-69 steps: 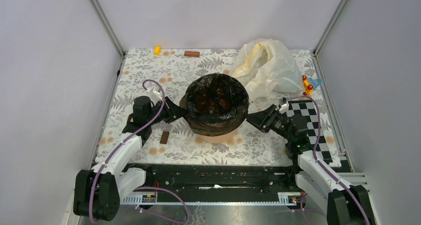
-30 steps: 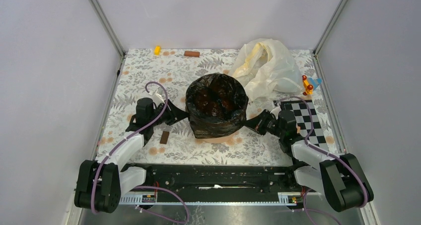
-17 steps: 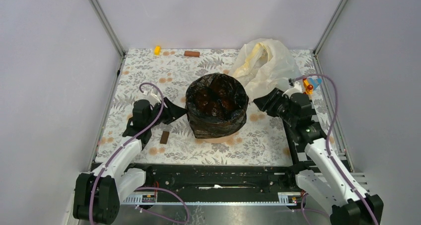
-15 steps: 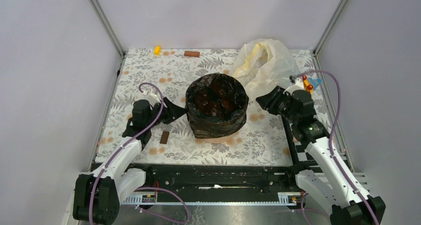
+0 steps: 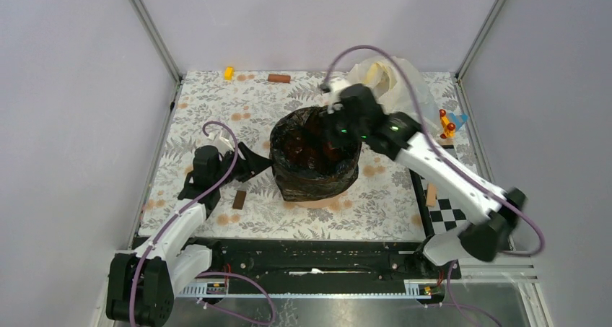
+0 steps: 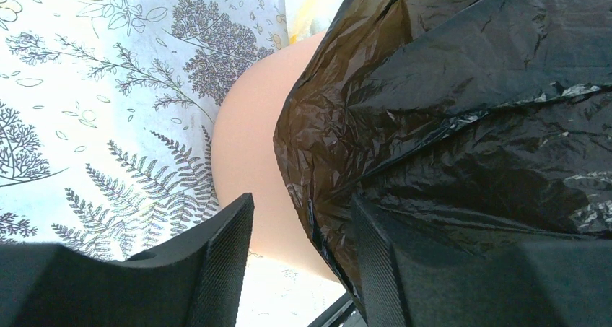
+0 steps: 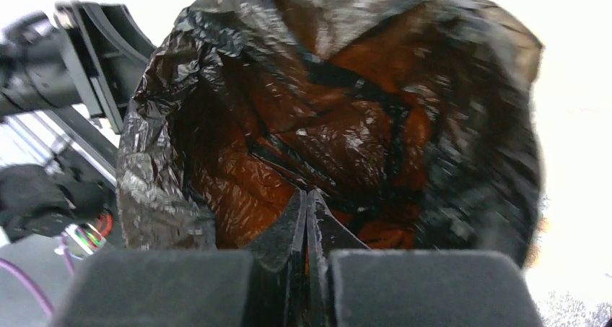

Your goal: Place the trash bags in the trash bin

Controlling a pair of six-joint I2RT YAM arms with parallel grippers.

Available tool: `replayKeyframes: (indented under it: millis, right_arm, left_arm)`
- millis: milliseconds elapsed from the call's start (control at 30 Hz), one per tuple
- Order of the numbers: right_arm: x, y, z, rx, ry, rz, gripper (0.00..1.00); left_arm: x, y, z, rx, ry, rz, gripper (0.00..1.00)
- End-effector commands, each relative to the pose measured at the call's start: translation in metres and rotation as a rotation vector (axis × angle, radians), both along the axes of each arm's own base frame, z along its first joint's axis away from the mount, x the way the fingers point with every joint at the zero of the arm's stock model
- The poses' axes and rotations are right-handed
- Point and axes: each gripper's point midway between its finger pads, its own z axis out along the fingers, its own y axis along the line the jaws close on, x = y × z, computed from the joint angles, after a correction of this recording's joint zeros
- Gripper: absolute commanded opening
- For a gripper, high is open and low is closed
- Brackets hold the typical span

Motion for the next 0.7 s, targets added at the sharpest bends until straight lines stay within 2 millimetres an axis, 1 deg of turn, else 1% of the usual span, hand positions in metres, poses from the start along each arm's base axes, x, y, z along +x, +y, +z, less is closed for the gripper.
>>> replayKeyframes:
  millis: [0,100,200,333,467,600,667]
  right_arm:
    - [-0.008,0.013,-0.045,-0.371,0.045,0.089,0.00]
    - [-0.009,0.022,-0.073,-0.494,0.111,0.120,0.00]
    - [-0.009,0.025,-0.095,-0.543,0.168,0.132,0.00]
    - [-0.012,0.028,-0.113,-0.570,0.217,0.155,0.00]
    - [-0.014,0.028,-0.126,-0.589,0.242,0.164,0.00]
    - [-0.023,0.032,-0.145,-0.582,0.288,0.212,0.00]
    - [-0.024,0.033,-0.152,-0.584,0.302,0.221,0.00]
  left_arm:
    - [0.004,0.000,0.008,-0.011,-0.062,-0.001,0.52]
    - [0.003,-0.004,0.008,-0.027,-0.068,-0.029,0.46]
    - [0.003,-0.006,0.006,-0.035,-0.069,-0.045,0.45]
    - [0.002,-0.009,0.002,-0.051,-0.064,-0.061,0.45]
    - [0.003,-0.011,-0.001,-0.059,-0.060,-0.064,0.42]
    - [0.003,-0.012,-0.001,-0.070,-0.062,-0.069,0.42]
    - [0.003,-0.012,-0.002,-0.069,-0.063,-0.072,0.42]
